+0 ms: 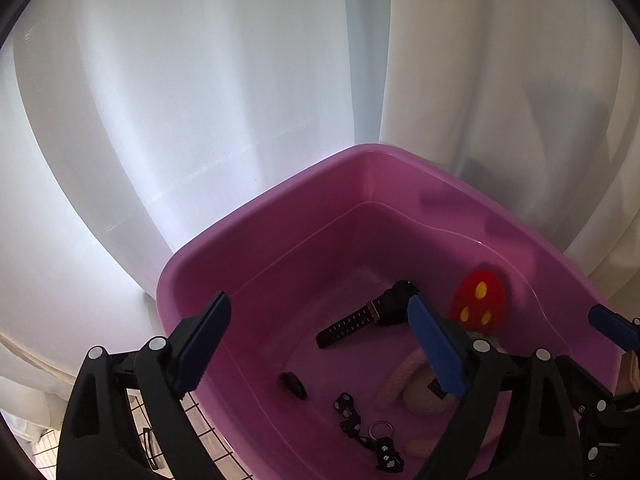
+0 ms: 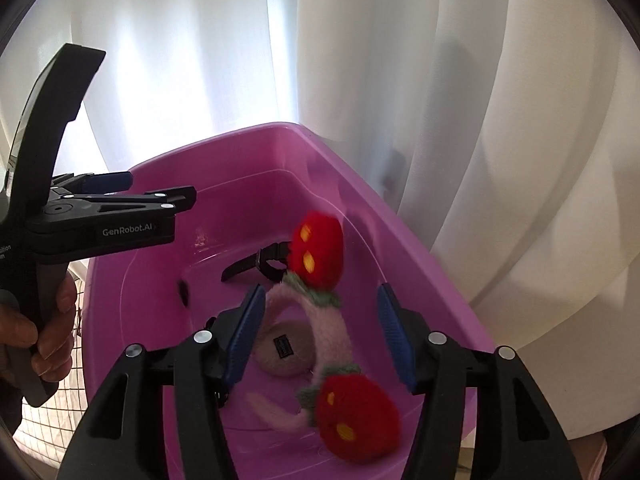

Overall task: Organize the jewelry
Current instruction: 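Open both tools to drop the scrunchie and headband into the tub, then move both tools back over the table toward the pearl claw clip and brown clip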

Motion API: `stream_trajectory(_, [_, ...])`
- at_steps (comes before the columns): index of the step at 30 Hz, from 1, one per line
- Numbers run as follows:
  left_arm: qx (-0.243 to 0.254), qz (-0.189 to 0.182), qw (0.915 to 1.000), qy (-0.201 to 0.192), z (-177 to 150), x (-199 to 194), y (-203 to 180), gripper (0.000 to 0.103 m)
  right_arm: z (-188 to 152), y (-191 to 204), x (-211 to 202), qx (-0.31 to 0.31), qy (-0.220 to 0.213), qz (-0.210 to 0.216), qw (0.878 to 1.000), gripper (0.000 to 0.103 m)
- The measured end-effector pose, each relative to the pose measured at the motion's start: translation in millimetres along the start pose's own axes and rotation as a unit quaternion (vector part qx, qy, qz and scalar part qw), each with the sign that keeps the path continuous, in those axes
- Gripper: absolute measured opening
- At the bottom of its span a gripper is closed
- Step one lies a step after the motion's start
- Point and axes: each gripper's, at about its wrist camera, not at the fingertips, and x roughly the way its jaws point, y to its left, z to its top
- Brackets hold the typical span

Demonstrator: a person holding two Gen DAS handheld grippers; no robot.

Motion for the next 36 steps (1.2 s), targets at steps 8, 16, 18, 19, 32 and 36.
stream_trajectory(8, [-0.019,-0.004,0.9996,0.021,0.1,7.0,7.8,0.093,-4.3,-3.7,-13.1,0.001,0.0,0.006,1.0,0.056])
stream_trajectory(16, [-0.031,-0.013,0.9994,0.01,2.5,-16.6,17.0,0.093,0.6,-0.1,-10.2,-0.001,-0.005,0.017,1.0,0.057])
stream_trajectory(18, [-0.038,-0.02,0.9991,0.002,4.7,-28.7,22.6,0.093,0.8,1.0,-13.7,-0.001,-0.009,0.021,1.0,0.058])
stream_trajectory(19, [-0.041,-0.022,0.9989,-0.001,6.0,-33.6,25.4,0.095,1.0,1.6,-15.1,-0.001,-0.01,0.023,1.0,0.058])
stream_trajectory(32, [-0.093,-0.009,0.9955,-0.011,-17.5,-84.1,57.2,0.095,-6.1,18.6,-34.5,-0.017,-0.023,0.067,0.997,0.06])
stream_trajectory(36, [-0.107,0.007,0.9942,-0.009,-39.3,-97.6,67.0,0.095,-8.6,28.5,-44.3,-0.029,-0.029,0.089,0.995,0.063])
